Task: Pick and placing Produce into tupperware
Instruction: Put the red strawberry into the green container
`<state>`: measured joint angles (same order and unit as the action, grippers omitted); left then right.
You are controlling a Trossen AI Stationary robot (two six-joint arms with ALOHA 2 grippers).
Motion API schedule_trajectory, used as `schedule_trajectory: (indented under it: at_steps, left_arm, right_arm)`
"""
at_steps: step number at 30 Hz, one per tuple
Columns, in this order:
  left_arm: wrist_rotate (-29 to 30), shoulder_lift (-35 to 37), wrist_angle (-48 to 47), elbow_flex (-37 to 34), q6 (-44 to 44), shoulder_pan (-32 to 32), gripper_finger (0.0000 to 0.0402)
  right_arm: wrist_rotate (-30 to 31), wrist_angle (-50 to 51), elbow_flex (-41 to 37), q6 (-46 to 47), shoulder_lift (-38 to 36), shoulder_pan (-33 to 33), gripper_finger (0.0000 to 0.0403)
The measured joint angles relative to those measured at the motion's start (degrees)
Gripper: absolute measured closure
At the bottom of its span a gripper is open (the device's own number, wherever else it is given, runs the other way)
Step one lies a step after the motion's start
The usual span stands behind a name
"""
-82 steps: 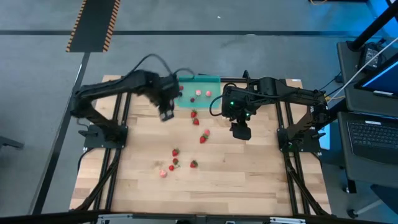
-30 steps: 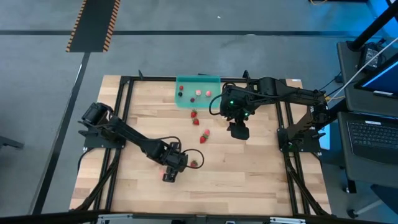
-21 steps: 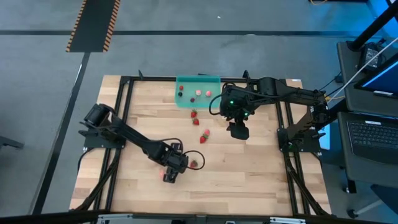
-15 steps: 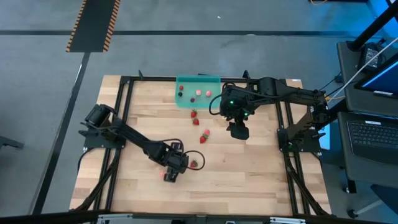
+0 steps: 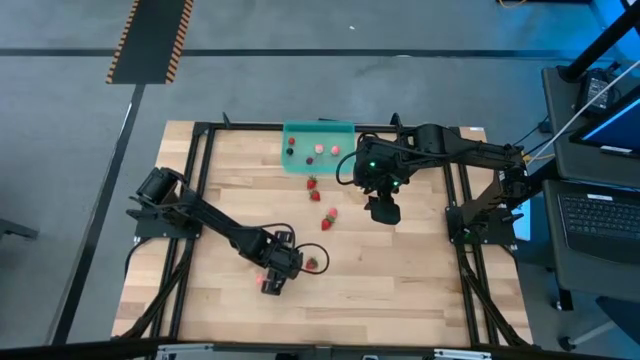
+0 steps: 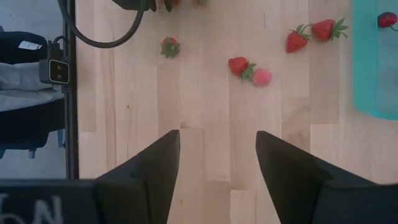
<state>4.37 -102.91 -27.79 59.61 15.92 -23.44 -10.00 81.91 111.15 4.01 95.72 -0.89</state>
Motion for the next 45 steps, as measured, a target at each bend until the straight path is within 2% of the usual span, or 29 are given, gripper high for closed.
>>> schedule_trajectory:
  at_steps: [8,12,18,23,33,45]
  left_arm:
    - [0.37,0.17,-0.37,0.0,0.26,0.22,0.0276]
    - [3.35,1.28,-4.17,0.57,2.53,1.14,0.0283]
    - [3.56,2.62,-11.03,2.66,5.0,2.19,0.0296]
    - [0.06,2.49,-9.12,3.13,5.07,1.68,0.0307]
    - [1.46,0.62,-6.5,3.15,6.21,1.92,0.0317]
    - [1.02,-0.6,-5.73,3.15,6.01,2.56,0.0302]
  right_arm:
    - [-0.01,0.01,0.0,0.0,0.0,0.0,0.0189]
    - [0.0,0.0,0.0,0.0,0.0,0.0,0.0189]
    - [-0.02,0.0,0.0,0.0,0.0,0.02,0.0189]
    - [-0.01,-0.22,0.0,-0.22,0.0,0.01,0.0189]
    - [-0.02,-0.31,0.0,-0.15,0.0,0.0,0.0189]
    - [0.0,-0.31,0.0,-0.13,0.0,0.0,0.0189]
